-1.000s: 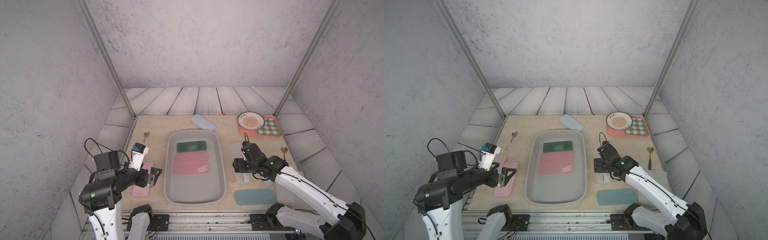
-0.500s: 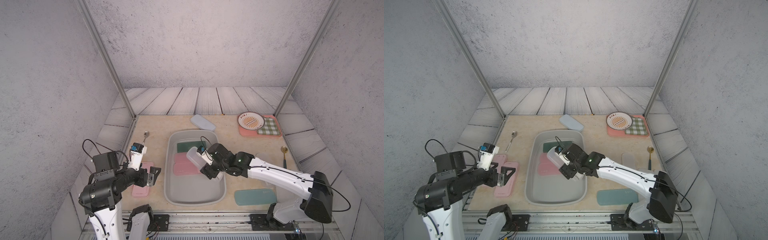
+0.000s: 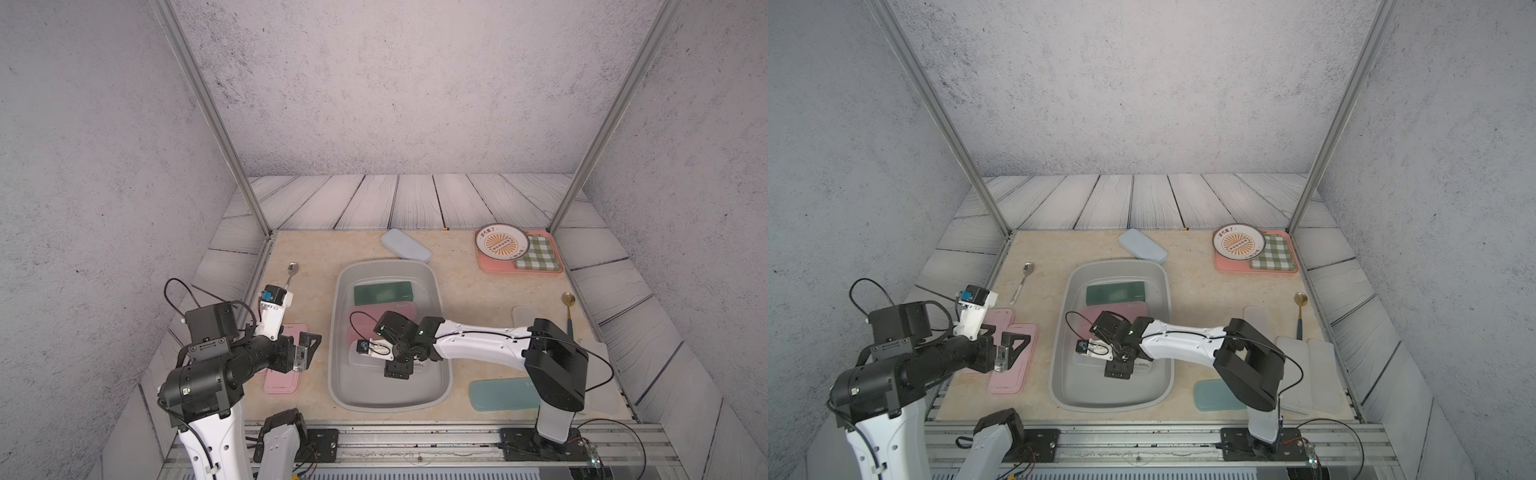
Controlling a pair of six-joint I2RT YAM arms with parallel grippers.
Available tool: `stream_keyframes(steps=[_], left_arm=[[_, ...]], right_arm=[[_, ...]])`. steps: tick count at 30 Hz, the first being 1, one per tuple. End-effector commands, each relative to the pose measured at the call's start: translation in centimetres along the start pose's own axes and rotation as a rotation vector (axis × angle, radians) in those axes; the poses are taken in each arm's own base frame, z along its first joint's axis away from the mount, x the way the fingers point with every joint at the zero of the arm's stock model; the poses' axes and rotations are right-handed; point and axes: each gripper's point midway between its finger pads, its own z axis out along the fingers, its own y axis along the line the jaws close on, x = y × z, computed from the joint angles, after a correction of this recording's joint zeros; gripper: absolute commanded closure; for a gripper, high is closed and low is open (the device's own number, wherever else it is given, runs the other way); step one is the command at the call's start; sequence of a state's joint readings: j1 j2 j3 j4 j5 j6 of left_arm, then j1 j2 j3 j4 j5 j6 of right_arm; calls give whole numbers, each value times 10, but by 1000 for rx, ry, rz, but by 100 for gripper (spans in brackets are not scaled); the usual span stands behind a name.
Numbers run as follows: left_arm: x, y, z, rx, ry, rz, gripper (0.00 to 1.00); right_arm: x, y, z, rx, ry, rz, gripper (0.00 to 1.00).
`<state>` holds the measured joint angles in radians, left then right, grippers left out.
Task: Put the pencil case into the storage box
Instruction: Place the pencil case at the storage box.
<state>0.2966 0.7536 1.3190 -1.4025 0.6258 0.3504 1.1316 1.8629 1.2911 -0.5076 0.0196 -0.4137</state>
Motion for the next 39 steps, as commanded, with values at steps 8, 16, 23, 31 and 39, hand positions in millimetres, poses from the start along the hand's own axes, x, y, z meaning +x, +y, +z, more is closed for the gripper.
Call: stream_keyframes(steps=[8, 16, 23, 31, 39], left_arm=[[-1, -1, 2, 17, -8, -8, 0], [0, -3, 0, 16, -14, -3, 0], [0, -3, 0, 16, -17, -2, 0], [-1, -6, -1, 30, -22, 5, 0], [-1, -10, -2, 42, -28, 13, 0]], right_arm=[[6, -1, 25, 63, 99, -102, 15], [1, -8, 16, 108, 83, -103, 1], [-31, -11, -38, 123, -108, 5, 1], [-12, -48, -153, 316, -347, 530, 1], [162, -82, -205, 593, -327, 1382, 1]])
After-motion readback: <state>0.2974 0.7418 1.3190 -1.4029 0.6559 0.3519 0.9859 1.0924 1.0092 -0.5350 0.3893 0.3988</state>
